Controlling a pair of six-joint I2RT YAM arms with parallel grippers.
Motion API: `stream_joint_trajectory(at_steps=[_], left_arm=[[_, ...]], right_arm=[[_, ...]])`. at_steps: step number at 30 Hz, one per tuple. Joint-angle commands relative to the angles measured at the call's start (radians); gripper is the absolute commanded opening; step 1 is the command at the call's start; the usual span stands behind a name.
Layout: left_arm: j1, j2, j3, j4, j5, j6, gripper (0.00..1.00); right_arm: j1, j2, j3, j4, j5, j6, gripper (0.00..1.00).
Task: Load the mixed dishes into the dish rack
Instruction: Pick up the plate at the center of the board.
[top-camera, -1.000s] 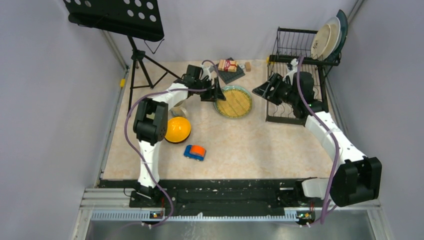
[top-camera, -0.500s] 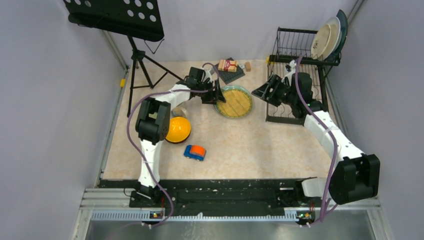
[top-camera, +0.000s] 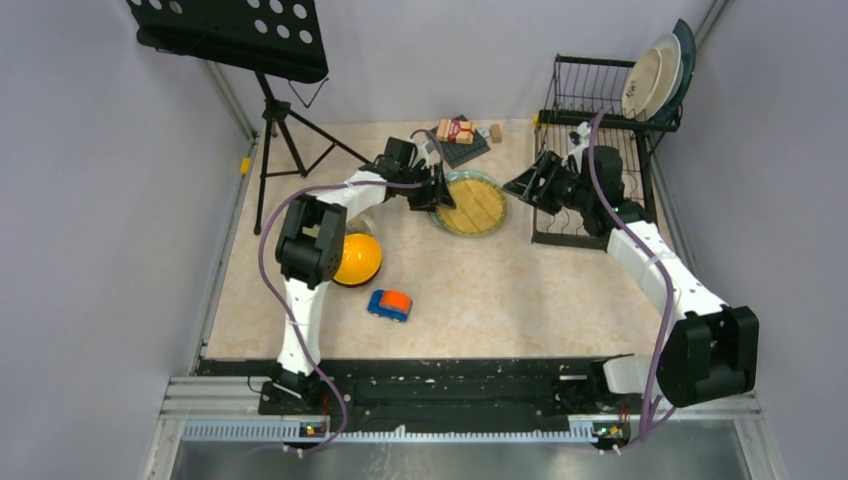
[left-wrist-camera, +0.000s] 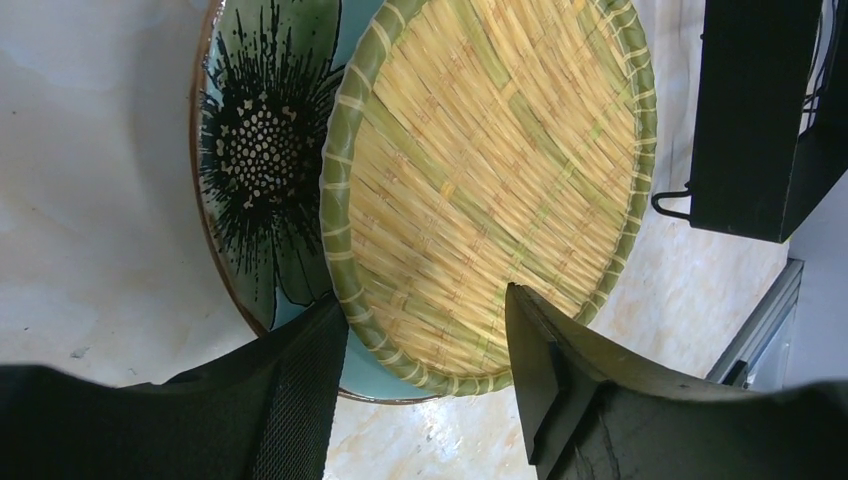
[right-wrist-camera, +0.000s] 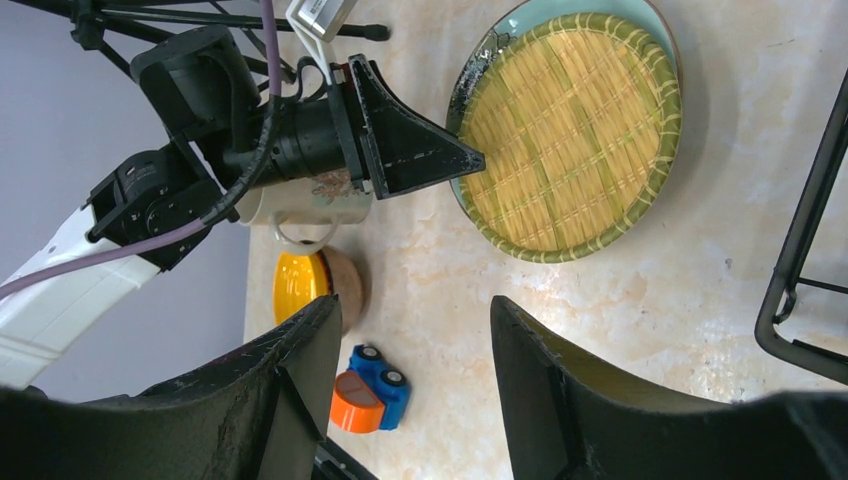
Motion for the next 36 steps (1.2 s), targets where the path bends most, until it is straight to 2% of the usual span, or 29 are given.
stream_joint_trajectory(at_steps=[1,12,16,20,25,29,36], left_arm=[[-0.004,0.036,-0.012,-0.007,-0.029,-0.018,0.62],[-0.003,0.004,-0.079,0.077,-0.010,-0.042,0.46],[-0.002,-0.007,-0.087,0.101,0.010,-0.053,0.33],[-0.002,-0.017,-0.091,0.137,0.038,-0.079,0.30],[0.000,-0.048,-0.125,0.190,0.058,-0.099,0.16],[0.004,-0.074,-0.156,0.246,0.081,-0.113,0.13],[0.011,-0.103,-0.193,0.320,0.108,-0.139,0.00]], right_arm=[[0.012,0.012,0.003,0.018,-0.018,0.004,0.58],[0.012,0.012,-0.001,0.009,-0.017,0.002,0.57],[0.012,0.011,-0.011,0.017,-0.021,0.014,0.57],[0.012,0.012,-0.013,0.011,-0.012,0.012,0.57],[0.013,0.020,-0.012,0.005,-0.005,0.006,0.57],[0.013,0.027,-0.012,0.004,-0.010,0.005,0.57],[0.012,0.032,-0.014,-0.002,-0.012,0.004,0.57]])
